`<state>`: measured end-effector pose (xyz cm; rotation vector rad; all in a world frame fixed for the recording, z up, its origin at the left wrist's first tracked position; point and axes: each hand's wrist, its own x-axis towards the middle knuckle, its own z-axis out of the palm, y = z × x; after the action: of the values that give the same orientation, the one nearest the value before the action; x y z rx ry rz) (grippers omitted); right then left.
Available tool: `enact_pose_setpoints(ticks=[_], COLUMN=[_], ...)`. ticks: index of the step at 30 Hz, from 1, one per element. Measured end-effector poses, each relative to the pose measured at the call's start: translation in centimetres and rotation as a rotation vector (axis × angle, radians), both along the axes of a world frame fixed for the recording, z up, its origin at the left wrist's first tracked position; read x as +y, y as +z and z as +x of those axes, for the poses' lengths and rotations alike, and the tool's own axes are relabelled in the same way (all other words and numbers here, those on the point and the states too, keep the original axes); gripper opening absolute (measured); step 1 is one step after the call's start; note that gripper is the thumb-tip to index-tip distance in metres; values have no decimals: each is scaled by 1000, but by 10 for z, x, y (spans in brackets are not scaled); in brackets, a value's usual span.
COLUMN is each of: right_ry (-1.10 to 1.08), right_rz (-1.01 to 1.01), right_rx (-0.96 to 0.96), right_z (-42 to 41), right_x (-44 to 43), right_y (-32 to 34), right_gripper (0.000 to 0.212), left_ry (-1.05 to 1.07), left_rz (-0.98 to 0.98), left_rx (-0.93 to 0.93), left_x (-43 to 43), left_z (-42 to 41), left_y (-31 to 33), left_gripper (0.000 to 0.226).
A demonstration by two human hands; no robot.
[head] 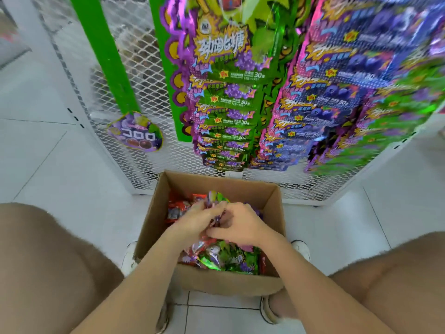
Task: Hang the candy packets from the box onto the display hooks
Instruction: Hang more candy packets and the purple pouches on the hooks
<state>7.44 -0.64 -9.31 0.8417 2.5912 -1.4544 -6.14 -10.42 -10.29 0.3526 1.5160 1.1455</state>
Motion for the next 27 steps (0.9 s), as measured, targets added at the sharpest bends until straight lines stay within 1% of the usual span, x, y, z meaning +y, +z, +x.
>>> enact_pose_setpoints(ticks=[1, 2, 3, 5, 6, 7, 9, 11, 12, 13, 14, 15, 16, 17, 18, 19, 20, 22, 23, 24, 25, 26, 27], right_ry=[-2, -48, -138, -327, -353, -326, -190, -106, -91, -80, -59, -42, -19, -24, -37, -50, -63, -57, -65, -76, -106, -120, -113], right_rz=[-24, 2, 87, 249, 273, 255, 142, 55, 25, 24, 31, 58, 90, 129, 168, 180, 175, 136, 114, 99, 102, 106, 115], right_rx=[2, 21, 46, 139, 168, 166, 151, 179, 207, 229, 275, 323, 373, 416, 461, 487, 515, 543, 541, 549, 553, 560, 558], right_z=[-1, -1, -3, -4, -5, -7, -13, -19, -23, -25, -27, -29, -32, -36, -42, -47, -53, -64, -70, -77, -84, -91, -98], right_x=[0, 3, 9, 17, 19, 19, 17, 14, 12, 7, 3, -2, -5, -10, -10, -11, -11, -11, -10, -9, -8, -7, -4], right_y=[12, 22, 30, 50, 59, 71, 91, 106, 111, 120, 127, 135, 141, 151, 156, 163, 168, 180, 184, 188, 192, 193, 194], right_gripper=[32, 40, 37, 22, 24, 29, 33, 34, 28, 15, 12, 24, 32, 34, 34, 33, 31, 30, 22, 9, 8, 12, 13], left_ry=[8, -7, -15, -54, -79, -93, -147, -161, -162, -160, -183, -212, -216, -207, -193, -171, -140, 34, 171, 307, 410, 470, 491], left_rz=[41, 66, 69, 88, 109, 137, 179, 211, 218, 224, 236, 243, 245, 251, 266, 279, 285, 268, 254, 224, 189, 163, 147], left_rx=[0, 11, 28, 96, 132, 169, 251, 299, 312, 332, 355, 386, 421, 454, 474, 492, 519, 598, 677, 782, 894, 992, 1063], left_x=[-6, -12, -18, -30, -35, -38, -41, -44, -45, -47, -47, -48, -48, -49, -50, -51, -51, -51, -50, -48, -44, -39, -33], left_z=[-9, -17, -26, -41, -44, -48, -48, -48, -49, -51, -53, -55, -60, -64, -70, -76, -85, -108, -122, -136, -147, -157, -164], left_y=[9, 20, 30, 48, 61, 70, 92, 113, 122, 130, 138, 149, 157, 169, 180, 194, 205, 219, 222, 220, 218, 213, 209], left_gripper=[26, 17, 17, 15, 15, 21, 33, 26, 26, 32, 37, 37, 27, 14, 6, 4, 8, 26, 27, 29, 32, 36, 41])
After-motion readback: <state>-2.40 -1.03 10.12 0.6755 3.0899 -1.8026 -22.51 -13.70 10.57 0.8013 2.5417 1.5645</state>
